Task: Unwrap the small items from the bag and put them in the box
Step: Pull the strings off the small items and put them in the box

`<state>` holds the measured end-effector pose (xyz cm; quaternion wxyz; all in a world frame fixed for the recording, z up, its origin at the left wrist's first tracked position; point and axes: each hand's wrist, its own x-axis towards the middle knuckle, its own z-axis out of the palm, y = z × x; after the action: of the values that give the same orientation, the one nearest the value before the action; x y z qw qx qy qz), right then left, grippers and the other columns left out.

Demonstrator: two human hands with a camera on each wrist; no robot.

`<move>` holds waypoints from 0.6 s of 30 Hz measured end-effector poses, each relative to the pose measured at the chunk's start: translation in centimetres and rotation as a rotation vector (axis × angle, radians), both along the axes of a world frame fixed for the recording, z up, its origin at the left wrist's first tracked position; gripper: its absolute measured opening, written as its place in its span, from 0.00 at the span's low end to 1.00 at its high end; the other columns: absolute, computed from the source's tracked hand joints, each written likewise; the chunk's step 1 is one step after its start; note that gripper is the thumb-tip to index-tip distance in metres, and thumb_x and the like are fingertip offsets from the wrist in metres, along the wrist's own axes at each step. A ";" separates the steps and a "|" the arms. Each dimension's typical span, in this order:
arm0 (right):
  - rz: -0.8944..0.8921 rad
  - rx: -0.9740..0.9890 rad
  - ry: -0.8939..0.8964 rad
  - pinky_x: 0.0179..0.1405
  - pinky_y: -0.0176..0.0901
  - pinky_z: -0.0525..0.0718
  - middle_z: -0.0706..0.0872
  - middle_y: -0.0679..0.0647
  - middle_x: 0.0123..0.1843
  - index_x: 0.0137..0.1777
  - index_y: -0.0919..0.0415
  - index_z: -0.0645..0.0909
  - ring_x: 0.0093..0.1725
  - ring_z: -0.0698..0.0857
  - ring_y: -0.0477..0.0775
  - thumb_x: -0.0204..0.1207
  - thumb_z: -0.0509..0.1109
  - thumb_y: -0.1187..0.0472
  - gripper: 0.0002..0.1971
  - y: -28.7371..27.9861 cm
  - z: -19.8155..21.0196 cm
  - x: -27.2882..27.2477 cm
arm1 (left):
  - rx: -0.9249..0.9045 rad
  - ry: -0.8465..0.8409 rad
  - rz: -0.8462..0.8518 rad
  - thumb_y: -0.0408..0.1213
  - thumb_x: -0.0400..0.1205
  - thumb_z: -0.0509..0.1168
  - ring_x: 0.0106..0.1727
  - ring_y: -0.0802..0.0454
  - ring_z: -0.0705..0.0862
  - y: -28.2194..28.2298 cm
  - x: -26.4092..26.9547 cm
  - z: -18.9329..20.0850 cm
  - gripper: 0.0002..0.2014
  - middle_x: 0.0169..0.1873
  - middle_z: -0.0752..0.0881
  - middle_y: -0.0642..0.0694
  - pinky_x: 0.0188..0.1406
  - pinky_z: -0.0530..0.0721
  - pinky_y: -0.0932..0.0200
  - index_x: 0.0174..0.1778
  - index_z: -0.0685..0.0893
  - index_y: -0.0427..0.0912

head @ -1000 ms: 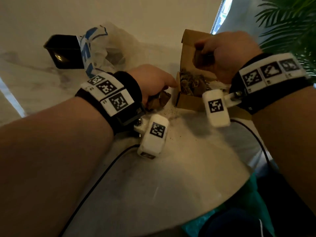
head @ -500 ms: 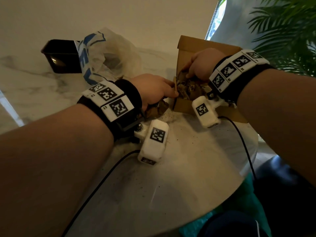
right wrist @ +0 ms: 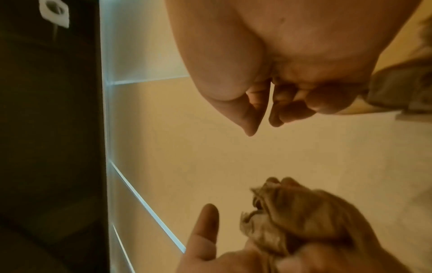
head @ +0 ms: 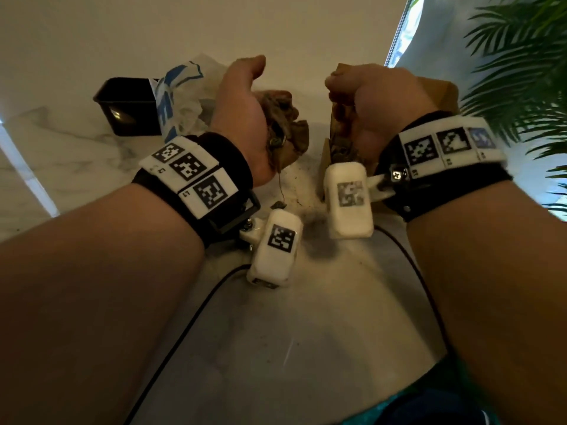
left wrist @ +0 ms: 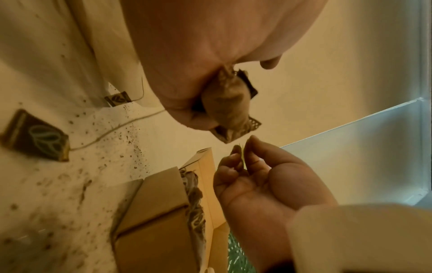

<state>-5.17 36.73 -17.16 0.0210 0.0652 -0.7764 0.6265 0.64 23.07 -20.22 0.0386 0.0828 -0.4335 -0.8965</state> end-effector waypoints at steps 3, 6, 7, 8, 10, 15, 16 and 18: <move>0.027 -0.325 -0.138 0.31 0.43 0.81 0.86 0.53 0.41 0.52 0.60 0.85 0.35 0.84 0.51 0.77 0.75 0.60 0.07 -0.3 -1.5 0.9 | 0.068 0.037 -0.005 0.58 0.84 0.61 0.25 0.47 0.75 -0.4 0.1 0.2 0.23 0.35 0.75 0.41 0.21 0.77 0.59 0.49 0.77 0.37; 0.176 -0.361 -0.111 0.33 0.43 0.85 0.88 0.54 0.45 0.58 0.62 0.85 0.38 0.88 0.51 0.76 0.75 0.58 0.14 0.1 -2.9 1.4 | 0.097 0.077 -0.021 0.61 0.84 0.59 0.26 0.47 0.73 -0.3 0.1 0.4 0.25 0.35 0.73 0.42 0.21 0.76 0.59 0.51 0.74 0.37; 0.221 -0.339 -0.087 0.35 0.43 0.86 0.89 0.55 0.47 0.58 0.61 0.85 0.40 0.89 0.52 0.75 0.75 0.58 0.14 0.2 -3.1 1.7 | 0.097 0.086 -0.023 0.61 0.84 0.59 0.27 0.47 0.73 -0.3 0.0 0.4 0.25 0.35 0.72 0.43 0.20 0.76 0.59 0.51 0.74 0.38; 0.269 -0.313 -0.062 0.36 0.43 0.86 0.90 0.57 0.49 0.58 0.61 0.85 0.42 0.90 0.53 0.74 0.75 0.58 0.14 0.2 -3.3 1.9 | 0.100 0.091 -0.027 0.61 0.85 0.58 0.27 0.47 0.72 -0.3 0.1 0.3 0.25 0.34 0.71 0.43 0.19 0.75 0.59 0.52 0.73 0.38; 0.315 -0.243 -0.010 0.38 0.43 0.87 0.92 0.57 0.47 0.58 0.61 0.85 0.42 0.91 0.53 0.76 0.76 0.62 0.12 0.0 -3.5 2.3 | 0.113 0.103 -0.049 0.60 0.85 0.58 0.27 0.48 0.71 -0.2 0.1 0.3 0.23 0.34 0.69 0.44 0.19 0.74 0.59 0.52 0.71 0.39; 0.293 -0.153 0.029 0.33 0.44 0.85 0.91 0.59 0.41 0.49 0.62 0.85 0.35 0.88 0.53 0.77 0.74 0.72 0.07 -0.4 -3.9 2.6 | -0.043 0.063 -0.007 0.40 0.84 0.61 0.21 0.50 0.67 0.1 -0.1 0.4 0.11 0.32 0.67 0.45 0.18 0.70 0.65 0.40 0.68 0.40; 0.278 -0.161 0.026 0.32 0.45 0.85 0.91 0.59 0.41 0.48 0.61 0.85 0.34 0.88 0.52 0.77 0.72 0.73 0.07 -0.4 -3.9 2.6 | -0.107 0.048 0.009 0.35 0.83 0.60 0.21 0.51 0.66 0.0 -0.1 0.3 0.10 0.32 0.67 0.45 0.17 0.68 0.66 0.37 0.67 0.41; 0.252 -0.178 0.012 0.32 0.44 0.85 0.90 0.61 0.41 0.46 0.61 0.83 0.32 0.88 0.52 0.78 0.70 0.74 0.07 -0.4 -3.9 2.4 | -0.184 0.018 0.045 0.29 0.81 0.57 0.23 0.52 0.66 -0.1 -0.4 0.2 0.09 0.33 0.68 0.44 0.17 0.67 0.66 0.37 0.66 0.42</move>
<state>-2.73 36.36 -21.07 -0.0475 0.1638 -0.7032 0.6902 0.23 22.92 -20.05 0.0702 0.0804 -0.5118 -0.8524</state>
